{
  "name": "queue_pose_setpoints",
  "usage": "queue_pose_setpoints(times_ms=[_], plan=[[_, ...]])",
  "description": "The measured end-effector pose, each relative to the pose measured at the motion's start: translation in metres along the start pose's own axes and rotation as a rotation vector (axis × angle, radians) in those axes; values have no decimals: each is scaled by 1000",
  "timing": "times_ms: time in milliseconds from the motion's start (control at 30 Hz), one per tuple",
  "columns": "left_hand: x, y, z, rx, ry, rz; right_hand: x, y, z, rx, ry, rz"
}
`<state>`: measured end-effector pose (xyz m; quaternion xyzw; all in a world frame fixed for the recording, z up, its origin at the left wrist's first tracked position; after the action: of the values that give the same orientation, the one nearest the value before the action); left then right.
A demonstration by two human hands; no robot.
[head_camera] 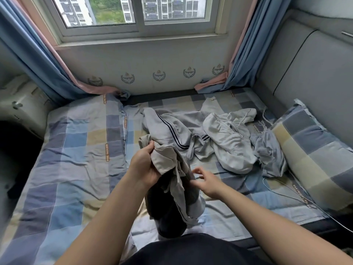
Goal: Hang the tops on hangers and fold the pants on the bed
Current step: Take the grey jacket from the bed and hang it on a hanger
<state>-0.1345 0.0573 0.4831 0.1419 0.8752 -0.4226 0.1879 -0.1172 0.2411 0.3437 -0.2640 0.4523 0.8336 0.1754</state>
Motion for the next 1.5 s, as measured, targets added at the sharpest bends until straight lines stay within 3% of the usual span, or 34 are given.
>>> queue_pose_setpoints(times_ms=[100,233,300,400,533,633,700,767,833,900,1000,1100,1300,1400,1500], plan=[[-2,12,-1,-9,45,59,2,14,-20,81,180,74],[-2,19,-7,-7,127,52,22,21,-21,-111,-80,40],[0,12,0,-7,133,23,21,24,-6,-31,-129,40],[4,1,29,89,21,1,13,30,41,80,-246,58],[18,-3,71,277,-213,-119,-18,77,93,182,-269,239],[23,-7,75,647,-256,-302,-47,118,118,210,-278,353],[16,-12,56,942,-163,-495,-67,145,126,233,-249,415],[11,-4,20,1099,111,-667,-86,171,126,209,-171,465],[11,18,-9,1160,391,-661,-102,193,122,138,-91,498],[16,30,-19,1186,449,-630,-109,206,127,64,-105,504],[17,34,-23,1168,454,-672,-104,207,148,10,-226,477],[18,39,-19,1059,433,-570,-91,189,159,31,-257,405],[21,26,-1,607,128,-394,-83,153,150,-85,-428,343],[20,21,10,385,-21,-262,-100,135,132,126,-384,403],[14,18,13,206,-111,-153,-100,104,94,246,-174,362]])
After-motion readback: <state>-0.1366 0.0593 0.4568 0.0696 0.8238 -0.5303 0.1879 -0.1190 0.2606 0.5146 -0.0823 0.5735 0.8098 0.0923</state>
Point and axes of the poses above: each hand's wrist, its own x-axis towards the middle knuckle, its own z-axis out of the back of the hand, y = z × x, the point moved 8 cm from there along x, towards the middle knuckle, and after that the axes turned 15 degrees about -z, right-handed, at the moved point
